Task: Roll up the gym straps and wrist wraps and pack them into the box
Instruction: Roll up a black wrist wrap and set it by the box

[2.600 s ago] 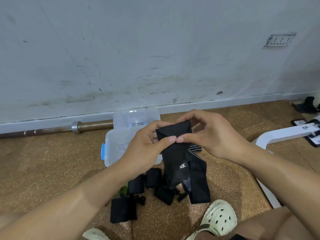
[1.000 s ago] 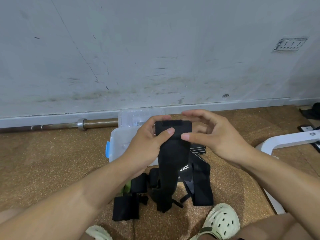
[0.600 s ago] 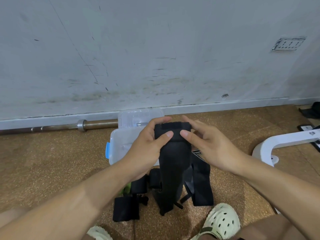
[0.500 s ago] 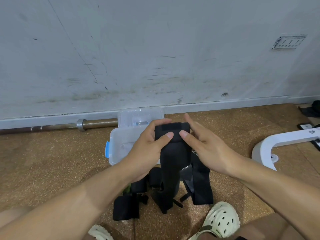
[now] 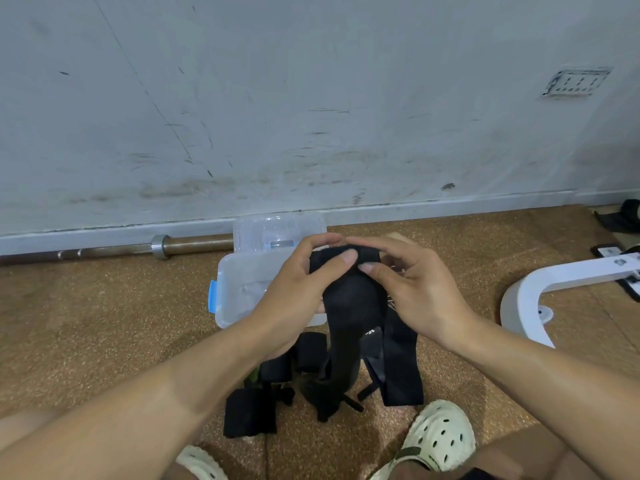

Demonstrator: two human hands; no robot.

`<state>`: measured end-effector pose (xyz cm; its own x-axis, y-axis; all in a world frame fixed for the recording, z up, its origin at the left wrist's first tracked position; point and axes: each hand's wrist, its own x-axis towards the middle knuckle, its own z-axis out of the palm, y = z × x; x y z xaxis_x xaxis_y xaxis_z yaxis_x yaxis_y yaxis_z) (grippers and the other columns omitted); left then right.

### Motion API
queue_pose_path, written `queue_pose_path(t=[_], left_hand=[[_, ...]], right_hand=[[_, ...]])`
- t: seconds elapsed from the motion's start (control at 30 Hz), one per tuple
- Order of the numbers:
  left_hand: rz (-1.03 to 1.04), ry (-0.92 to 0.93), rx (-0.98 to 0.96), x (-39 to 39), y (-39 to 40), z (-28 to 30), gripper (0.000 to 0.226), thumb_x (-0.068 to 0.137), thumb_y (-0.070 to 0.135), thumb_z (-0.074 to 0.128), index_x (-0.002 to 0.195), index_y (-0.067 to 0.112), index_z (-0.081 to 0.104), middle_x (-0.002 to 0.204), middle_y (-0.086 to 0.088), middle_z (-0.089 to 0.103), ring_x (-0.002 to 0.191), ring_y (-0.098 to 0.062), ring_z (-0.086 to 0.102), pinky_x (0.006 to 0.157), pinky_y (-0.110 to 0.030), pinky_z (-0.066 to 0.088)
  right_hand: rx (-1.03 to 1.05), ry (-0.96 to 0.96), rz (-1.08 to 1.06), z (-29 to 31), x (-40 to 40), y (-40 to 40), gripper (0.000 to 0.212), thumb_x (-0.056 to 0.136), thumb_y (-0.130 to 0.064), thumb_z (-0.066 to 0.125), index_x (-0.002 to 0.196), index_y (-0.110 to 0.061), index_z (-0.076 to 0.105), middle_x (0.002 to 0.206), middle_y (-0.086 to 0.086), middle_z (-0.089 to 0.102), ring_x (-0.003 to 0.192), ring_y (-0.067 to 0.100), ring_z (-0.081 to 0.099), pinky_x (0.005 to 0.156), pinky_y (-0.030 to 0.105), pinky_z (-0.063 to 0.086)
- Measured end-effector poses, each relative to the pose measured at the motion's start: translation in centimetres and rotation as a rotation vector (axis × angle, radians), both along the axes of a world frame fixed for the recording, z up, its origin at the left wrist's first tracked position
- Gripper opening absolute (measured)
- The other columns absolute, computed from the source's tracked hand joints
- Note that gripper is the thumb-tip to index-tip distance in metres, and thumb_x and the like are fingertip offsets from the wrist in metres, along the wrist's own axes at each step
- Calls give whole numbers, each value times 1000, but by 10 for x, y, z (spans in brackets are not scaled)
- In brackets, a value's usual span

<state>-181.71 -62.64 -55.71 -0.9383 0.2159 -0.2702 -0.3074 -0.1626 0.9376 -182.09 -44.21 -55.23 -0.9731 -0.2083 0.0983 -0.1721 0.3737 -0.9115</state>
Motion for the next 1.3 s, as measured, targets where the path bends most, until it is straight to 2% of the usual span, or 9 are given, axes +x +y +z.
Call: queue_pose_path(t=[0.1,0.2,0.33,0.47,0.67,0.83,0.93,1.03,1.3], left_hand=[[-25,-36,-12,0,-1,2,44,88,49,63,126,29,61,113,0,74,103,-18,74,91,-45,60],[8,-33,-27,-1,-3,2,30,98,31,63,127,28,62,116,-7,73,103,-19,74,90,-42,61],[55,45,-45,-2,-9,1,41,92,11,72,126,32,64,119,-2,73,107,-18,72,91,-40,60],[32,189,-137,-1,-15,2,57,84,0,79,124,38,64,114,14,72,104,-10,72,85,-27,59],[15,279,-181,-1,-16,4,67,80,-10,78,125,37,62,111,18,71,98,-9,72,79,-21,57],[61,187,-224,-3,-16,5,66,83,7,81,135,36,54,127,13,66,113,-5,66,91,-28,59],[4,-88,-38,-4,-16,9,51,85,38,74,132,26,60,127,-4,69,112,-18,70,100,-46,56],[-104,-148,-60,-4,-16,8,50,93,61,55,127,25,68,121,-1,74,114,-22,70,103,-50,53],[-101,-173,-24,2,-8,-1,50,101,55,50,140,24,55,128,-5,70,117,-24,68,101,-55,54]], right_hand=[[-40,11,36,-1,3,1,37,98,-3,65,124,-27,74,110,-6,67,99,10,65,82,22,57],[-31,-18,48,-5,2,1,38,97,0,65,121,-28,76,115,-5,66,111,14,65,93,33,59],[-177,-235,114,0,-4,1,50,91,-2,74,131,-30,70,126,2,67,118,24,67,104,49,54],[-291,-468,135,8,-5,0,69,81,-32,79,145,-30,54,134,-2,67,119,15,69,108,44,52],[-299,-410,107,1,-3,-5,40,86,-26,73,124,-15,66,116,4,77,109,20,74,97,38,58],[-340,-328,62,-4,-6,-4,32,91,-10,72,122,-9,67,115,6,76,109,22,74,90,32,61],[-358,-280,46,-7,-7,-4,31,89,-5,71,120,-9,68,116,10,75,110,25,73,91,33,60],[-314,-205,60,-7,-8,-4,31,88,-4,72,118,-9,68,114,11,75,109,25,72,94,35,59],[-21,-97,91,-8,2,-8,38,102,-5,59,132,-27,60,121,-13,70,118,7,65,103,31,54]])
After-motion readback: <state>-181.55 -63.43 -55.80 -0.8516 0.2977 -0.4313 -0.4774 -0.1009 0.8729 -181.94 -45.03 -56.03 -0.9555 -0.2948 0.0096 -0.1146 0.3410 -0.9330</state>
